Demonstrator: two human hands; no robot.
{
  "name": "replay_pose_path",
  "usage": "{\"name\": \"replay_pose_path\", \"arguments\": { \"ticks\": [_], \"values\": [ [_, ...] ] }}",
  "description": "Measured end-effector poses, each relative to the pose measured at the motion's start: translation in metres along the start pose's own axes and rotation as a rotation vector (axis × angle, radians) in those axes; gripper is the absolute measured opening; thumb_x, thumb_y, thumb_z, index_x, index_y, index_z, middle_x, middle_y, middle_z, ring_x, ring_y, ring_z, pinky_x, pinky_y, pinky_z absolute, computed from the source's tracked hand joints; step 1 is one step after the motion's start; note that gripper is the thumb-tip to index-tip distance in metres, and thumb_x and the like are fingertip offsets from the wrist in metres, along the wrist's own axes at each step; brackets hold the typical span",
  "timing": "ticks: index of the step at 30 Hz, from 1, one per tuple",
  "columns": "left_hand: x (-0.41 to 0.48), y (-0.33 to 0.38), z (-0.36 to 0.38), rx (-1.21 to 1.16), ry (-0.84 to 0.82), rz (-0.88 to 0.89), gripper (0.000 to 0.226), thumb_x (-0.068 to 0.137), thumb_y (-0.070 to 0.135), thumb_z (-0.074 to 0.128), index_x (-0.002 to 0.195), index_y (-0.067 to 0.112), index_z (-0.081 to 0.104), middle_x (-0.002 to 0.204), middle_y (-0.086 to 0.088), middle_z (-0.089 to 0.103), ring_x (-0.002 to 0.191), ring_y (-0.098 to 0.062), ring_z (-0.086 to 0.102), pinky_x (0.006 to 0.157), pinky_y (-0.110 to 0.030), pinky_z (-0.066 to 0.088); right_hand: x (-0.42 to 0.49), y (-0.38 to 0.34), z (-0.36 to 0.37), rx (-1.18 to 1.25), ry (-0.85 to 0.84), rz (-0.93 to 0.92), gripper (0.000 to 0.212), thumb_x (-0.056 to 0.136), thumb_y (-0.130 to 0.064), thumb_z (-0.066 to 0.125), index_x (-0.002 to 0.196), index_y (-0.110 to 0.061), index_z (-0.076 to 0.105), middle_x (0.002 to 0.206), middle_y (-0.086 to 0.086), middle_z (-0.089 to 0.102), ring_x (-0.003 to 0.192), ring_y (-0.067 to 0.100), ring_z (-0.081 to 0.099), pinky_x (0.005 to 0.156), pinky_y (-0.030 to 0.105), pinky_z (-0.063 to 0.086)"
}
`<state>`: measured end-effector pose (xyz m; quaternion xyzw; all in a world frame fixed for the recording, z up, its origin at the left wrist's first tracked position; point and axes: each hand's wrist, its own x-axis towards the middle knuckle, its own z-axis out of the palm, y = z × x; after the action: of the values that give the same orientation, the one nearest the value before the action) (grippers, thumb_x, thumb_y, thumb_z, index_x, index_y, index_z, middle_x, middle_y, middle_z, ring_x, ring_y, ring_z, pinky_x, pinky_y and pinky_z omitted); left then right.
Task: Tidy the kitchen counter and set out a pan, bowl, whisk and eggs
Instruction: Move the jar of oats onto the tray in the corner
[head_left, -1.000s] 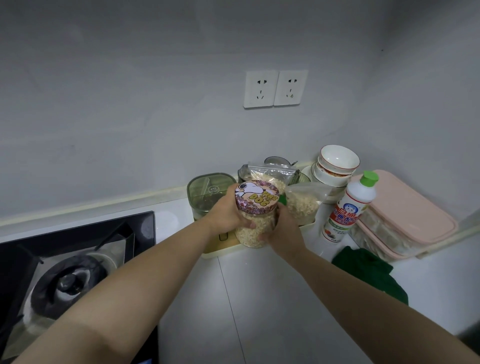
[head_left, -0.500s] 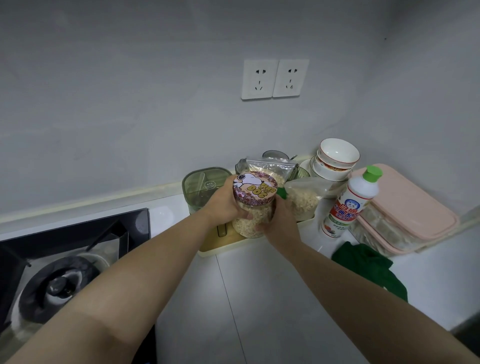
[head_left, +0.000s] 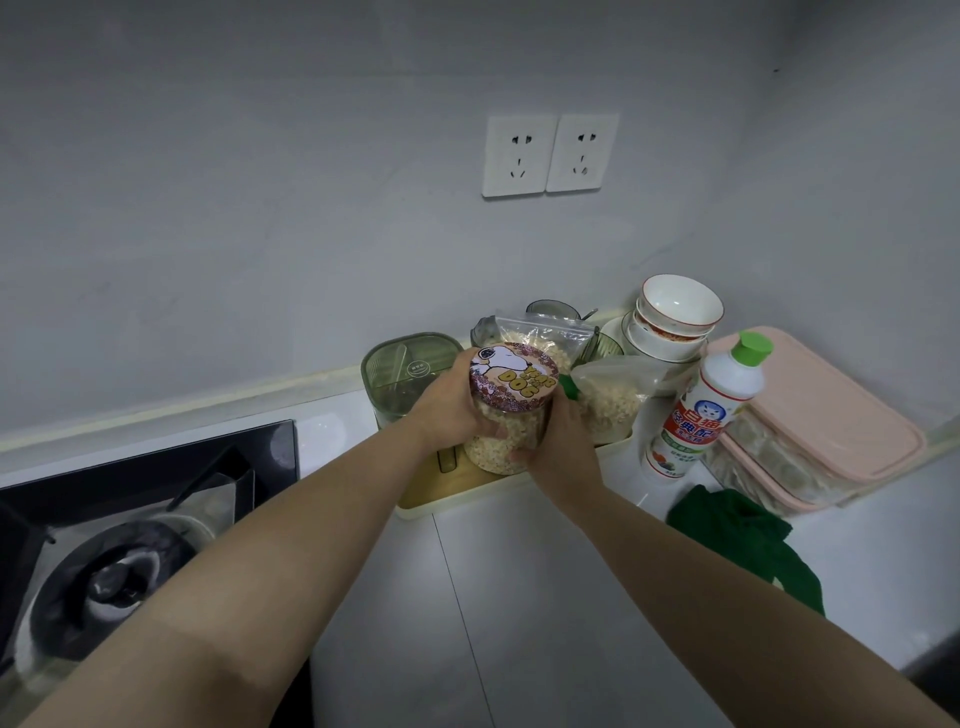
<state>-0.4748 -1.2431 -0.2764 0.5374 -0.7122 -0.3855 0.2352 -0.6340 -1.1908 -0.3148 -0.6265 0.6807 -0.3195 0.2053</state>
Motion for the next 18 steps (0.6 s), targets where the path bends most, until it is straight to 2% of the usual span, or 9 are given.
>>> {"name": "replay_pose_path", "arguments": {
  "ticks": [5, 9, 15, 18],
  "values": [
    [0.0, -0.002, 0.001, 0.018, 0.023, 0.011, 0.11, 0.058, 0.02, 0.09, 0.145, 0.021, 0.022, 0.136, 0.003, 0.051, 0.126, -0.018, 0.046, 0.096, -0.02, 0.032, 0.004, 0.001, -0.004, -0.064, -0.035, -0.027, 0.106, 0.062, -0.015, 0.082, 0.148, -0.011, 0.02, 0.136, 0.01, 0.044, 0.122, 0.028, 0.044, 0.098, 0.036, 0.041],
    [0.002, -0.004, 0.004, 0.037, 0.038, 0.008, 0.113, 0.054, 0.024, 0.092, 0.144, 0.021, 0.024, 0.136, 0.002, 0.052, 0.126, -0.019, 0.046, 0.101, -0.026, 0.035, 0.004, 0.003, -0.003, -0.119, -0.019, -0.037, 0.104, 0.062, -0.016, 0.083, 0.146, -0.007, 0.023, 0.131, 0.01, 0.045, 0.12, 0.028, 0.046, 0.096, 0.035, 0.042],
    [-0.002, -0.01, 0.009, 0.051, 0.062, 0.003, 0.113, 0.051, 0.024, 0.093, 0.142, 0.023, 0.026, 0.133, 0.004, 0.053, 0.124, -0.017, 0.047, 0.101, -0.028, 0.038, -0.001, 0.006, 0.003, -0.108, -0.03, -0.001, 0.106, 0.065, -0.017, 0.084, 0.149, -0.01, 0.019, 0.13, 0.008, 0.043, 0.117, 0.028, 0.048, 0.088, 0.036, 0.045],
    [-0.003, -0.013, 0.008, 0.072, 0.046, -0.006, 0.111, 0.053, 0.024, 0.092, 0.143, 0.023, 0.026, 0.133, 0.002, 0.053, 0.125, -0.019, 0.046, 0.101, -0.028, 0.038, -0.002, 0.008, -0.001, -0.103, -0.059, -0.009, 0.097, 0.069, -0.02, 0.082, 0.146, -0.011, 0.024, 0.131, 0.007, 0.043, 0.118, 0.028, 0.048, 0.089, 0.038, 0.046]
  ]
}}
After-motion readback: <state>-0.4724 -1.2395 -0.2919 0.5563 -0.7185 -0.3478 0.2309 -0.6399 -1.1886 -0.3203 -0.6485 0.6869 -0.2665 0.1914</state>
